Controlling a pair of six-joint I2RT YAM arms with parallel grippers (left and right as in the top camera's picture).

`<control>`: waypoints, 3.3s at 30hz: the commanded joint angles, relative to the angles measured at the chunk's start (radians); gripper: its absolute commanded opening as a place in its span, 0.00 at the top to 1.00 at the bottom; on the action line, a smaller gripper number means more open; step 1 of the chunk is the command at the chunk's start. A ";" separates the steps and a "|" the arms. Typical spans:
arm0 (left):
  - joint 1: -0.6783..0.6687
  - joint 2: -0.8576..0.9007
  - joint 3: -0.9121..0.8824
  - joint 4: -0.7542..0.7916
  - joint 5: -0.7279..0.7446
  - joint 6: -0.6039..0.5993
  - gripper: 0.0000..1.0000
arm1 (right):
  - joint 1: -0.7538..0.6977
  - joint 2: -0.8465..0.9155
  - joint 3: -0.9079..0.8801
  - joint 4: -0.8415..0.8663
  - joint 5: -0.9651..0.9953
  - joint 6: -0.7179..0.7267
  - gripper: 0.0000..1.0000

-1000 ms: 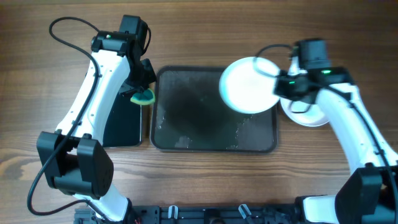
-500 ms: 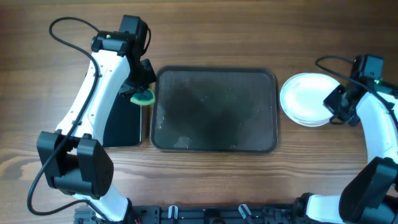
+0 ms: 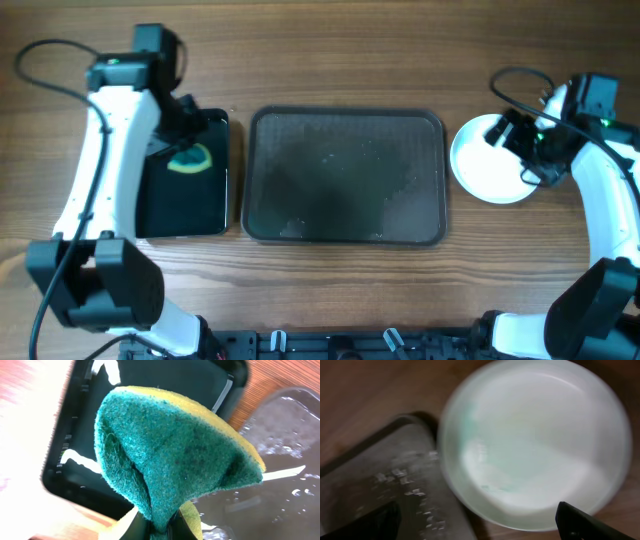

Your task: Clean dirty plates on tray and stack at the side

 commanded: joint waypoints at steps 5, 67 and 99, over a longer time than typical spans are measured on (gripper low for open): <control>0.114 0.002 -0.146 0.129 0.007 0.244 0.96 | 0.173 -0.021 0.043 0.011 -0.129 -0.111 0.00; 0.117 -0.177 -0.186 0.322 0.009 0.260 0.00 | 0.241 -1.485 -1.041 0.815 -0.039 -0.267 0.00; 0.115 -0.275 -0.187 0.304 -0.016 0.271 0.00 | 0.249 -1.545 -1.175 0.855 -0.023 -0.134 0.00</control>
